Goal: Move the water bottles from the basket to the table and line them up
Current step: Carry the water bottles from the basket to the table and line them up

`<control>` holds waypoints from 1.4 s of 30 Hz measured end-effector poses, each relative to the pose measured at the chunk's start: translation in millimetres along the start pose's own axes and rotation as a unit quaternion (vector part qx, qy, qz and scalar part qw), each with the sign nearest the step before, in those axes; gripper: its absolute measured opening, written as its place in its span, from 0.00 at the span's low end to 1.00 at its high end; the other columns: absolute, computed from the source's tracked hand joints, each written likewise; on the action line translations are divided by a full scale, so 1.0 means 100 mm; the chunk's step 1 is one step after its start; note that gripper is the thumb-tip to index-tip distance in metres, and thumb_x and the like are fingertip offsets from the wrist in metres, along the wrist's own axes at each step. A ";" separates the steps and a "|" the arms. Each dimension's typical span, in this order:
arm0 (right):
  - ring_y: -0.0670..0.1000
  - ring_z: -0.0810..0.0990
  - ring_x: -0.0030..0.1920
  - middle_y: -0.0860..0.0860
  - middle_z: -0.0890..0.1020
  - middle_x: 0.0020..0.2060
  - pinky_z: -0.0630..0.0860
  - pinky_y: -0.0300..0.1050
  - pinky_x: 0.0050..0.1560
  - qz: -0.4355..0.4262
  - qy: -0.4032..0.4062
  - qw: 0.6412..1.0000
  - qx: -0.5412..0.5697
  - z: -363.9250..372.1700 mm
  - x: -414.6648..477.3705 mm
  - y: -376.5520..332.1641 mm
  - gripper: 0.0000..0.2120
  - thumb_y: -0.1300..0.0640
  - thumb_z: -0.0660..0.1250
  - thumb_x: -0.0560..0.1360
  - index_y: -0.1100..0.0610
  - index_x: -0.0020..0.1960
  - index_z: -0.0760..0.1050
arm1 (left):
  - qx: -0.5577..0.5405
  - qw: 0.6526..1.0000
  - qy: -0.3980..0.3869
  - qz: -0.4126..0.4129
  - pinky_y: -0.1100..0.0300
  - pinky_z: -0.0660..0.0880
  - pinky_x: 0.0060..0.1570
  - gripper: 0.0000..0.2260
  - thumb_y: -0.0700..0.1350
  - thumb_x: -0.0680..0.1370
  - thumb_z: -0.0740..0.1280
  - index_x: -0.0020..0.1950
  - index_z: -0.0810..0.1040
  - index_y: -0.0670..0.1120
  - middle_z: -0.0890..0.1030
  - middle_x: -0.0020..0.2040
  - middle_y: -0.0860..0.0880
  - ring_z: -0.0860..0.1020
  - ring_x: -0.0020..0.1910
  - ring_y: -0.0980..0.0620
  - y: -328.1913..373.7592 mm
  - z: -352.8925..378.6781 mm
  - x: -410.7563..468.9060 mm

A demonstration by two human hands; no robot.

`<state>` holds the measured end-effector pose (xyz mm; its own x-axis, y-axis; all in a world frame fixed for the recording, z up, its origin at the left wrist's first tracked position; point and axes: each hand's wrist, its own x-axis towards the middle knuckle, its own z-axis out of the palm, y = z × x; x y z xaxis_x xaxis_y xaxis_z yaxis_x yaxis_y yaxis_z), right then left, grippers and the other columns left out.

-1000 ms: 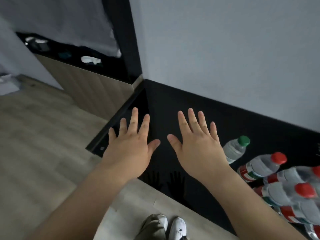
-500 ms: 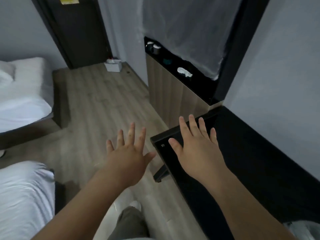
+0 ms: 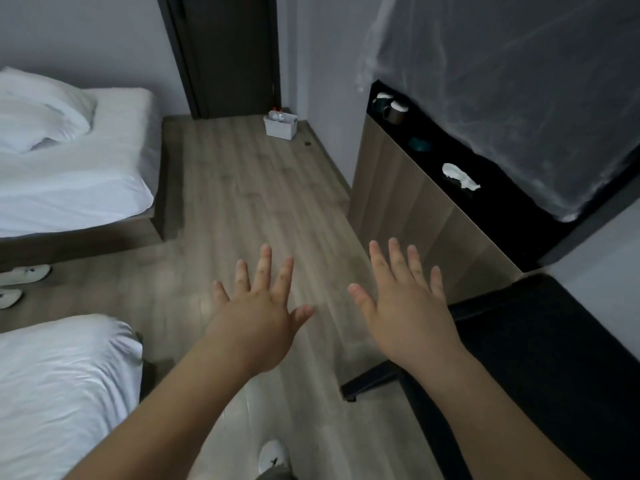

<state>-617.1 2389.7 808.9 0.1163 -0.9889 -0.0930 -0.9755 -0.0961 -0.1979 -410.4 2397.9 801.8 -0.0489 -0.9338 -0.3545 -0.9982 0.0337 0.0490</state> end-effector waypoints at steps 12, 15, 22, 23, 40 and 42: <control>0.54 0.32 0.81 0.49 0.35 0.82 0.35 0.62 0.79 -0.005 -0.041 0.999 -0.005 0.19 1.64 -0.93 0.35 0.33 0.41 0.83 0.45 0.82 0.31 | -0.005 1.000 0.000 -0.008 0.34 0.48 0.78 0.36 0.69 0.81 0.41 0.79 0.27 0.55 0.25 0.79 0.47 0.38 0.82 0.37 -1.14 -0.50 1.29; 0.55 0.33 0.82 0.49 0.36 0.83 0.35 0.63 0.80 -0.011 -0.043 0.999 0.005 0.27 2.17 -1.07 0.35 0.34 0.43 0.83 0.46 0.83 0.33 | -0.003 1.000 0.008 -0.005 0.34 0.49 0.77 0.36 0.70 0.80 0.42 0.80 0.28 0.55 0.26 0.80 0.48 0.39 0.82 0.38 -1.32 -0.60 1.75; 0.55 0.34 0.82 0.49 0.35 0.82 0.36 0.63 0.80 -0.027 -0.036 0.998 0.037 0.40 3.71 -1.37 0.35 0.34 0.45 0.83 0.45 0.83 0.35 | -0.002 1.000 0.019 -0.012 0.33 0.46 0.77 0.36 0.68 0.82 0.44 0.81 0.31 0.55 0.25 0.78 0.52 0.38 0.82 0.39 -1.82 -1.02 3.06; 0.55 0.34 0.82 0.49 0.35 0.82 0.36 0.63 0.80 -0.032 -0.038 0.998 0.040 0.37 3.96 -1.41 0.35 0.34 0.45 0.83 0.46 0.84 0.35 | -0.001 1.000 0.017 -0.015 0.33 0.46 0.77 0.36 0.68 0.82 0.44 0.81 0.31 0.55 0.24 0.78 0.52 0.38 0.82 0.39 -1.90 -1.12 3.26; 0.56 0.33 0.82 0.48 0.37 0.83 0.35 0.63 0.79 -0.055 -0.021 0.998 0.021 0.12 7.49 -2.67 0.36 0.34 0.46 0.83 0.45 0.83 0.34 | -0.038 0.994 0.097 -0.030 0.34 0.47 0.78 0.37 0.68 0.82 0.46 0.78 0.25 0.56 0.31 0.81 0.55 0.36 0.81 0.38 -3.62 -2.35 6.22; 0.56 0.33 0.82 0.48 0.37 0.83 0.35 0.63 0.79 -0.043 -0.017 0.999 0.019 0.13 7.90 -2.87 0.36 0.34 0.46 0.83 0.45 0.83 0.35 | -0.036 0.995 0.096 -0.013 0.34 0.46 0.78 0.37 0.68 0.82 0.46 0.78 0.24 0.57 0.30 0.81 0.55 0.36 0.81 0.38 -3.88 -2.51 6.60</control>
<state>-242.7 1637.8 779.7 0.2061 -0.9726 -0.1077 -0.9539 -0.1752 -0.2435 -46.7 1678.8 783.4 -0.0082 -0.9852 -0.1713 -0.9937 -0.0110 0.1111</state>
